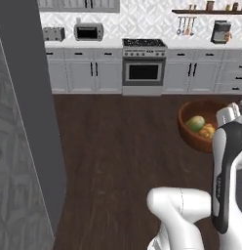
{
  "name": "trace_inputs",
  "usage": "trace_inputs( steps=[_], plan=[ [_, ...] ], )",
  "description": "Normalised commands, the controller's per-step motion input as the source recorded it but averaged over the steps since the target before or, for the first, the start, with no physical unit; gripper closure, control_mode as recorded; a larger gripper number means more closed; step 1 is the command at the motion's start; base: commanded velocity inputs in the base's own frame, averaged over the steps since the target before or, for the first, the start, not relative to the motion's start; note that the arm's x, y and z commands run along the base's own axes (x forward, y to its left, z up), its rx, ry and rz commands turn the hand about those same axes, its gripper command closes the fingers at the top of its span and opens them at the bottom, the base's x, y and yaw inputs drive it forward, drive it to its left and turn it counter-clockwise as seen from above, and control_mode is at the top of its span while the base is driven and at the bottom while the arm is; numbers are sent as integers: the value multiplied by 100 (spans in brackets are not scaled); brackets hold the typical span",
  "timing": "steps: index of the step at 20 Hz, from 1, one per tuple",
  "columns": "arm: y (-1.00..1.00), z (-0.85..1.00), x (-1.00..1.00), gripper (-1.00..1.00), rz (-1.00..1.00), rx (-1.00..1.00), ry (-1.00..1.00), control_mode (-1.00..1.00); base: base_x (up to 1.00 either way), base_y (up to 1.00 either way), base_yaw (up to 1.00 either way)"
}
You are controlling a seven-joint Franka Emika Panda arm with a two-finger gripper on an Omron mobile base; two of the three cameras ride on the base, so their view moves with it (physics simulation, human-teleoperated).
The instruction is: Pick the chicken drumstick and cucumber from their plates and place them in the bowl. Then put the bowl in the fridge.
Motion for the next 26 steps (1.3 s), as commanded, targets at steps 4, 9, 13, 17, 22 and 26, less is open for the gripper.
trace_inputs(
  steps=[4,9,13,17,22,26],
  plan=[
    [0,0,0,100,0,0,0,100,100,3,16],
    [0,0,0,100,0,0,0,100,100,-64,29],
    [0,0,0,100,0,0,0,100,100,-86,38],
    [0,0,0,100,0,0,0,100,100,-76,36],
    [0,0,0,100,0,0,0,100,100,-70,38],
    [0,0,0,100,0,0,0,100,100,-71,39]
  ],
)
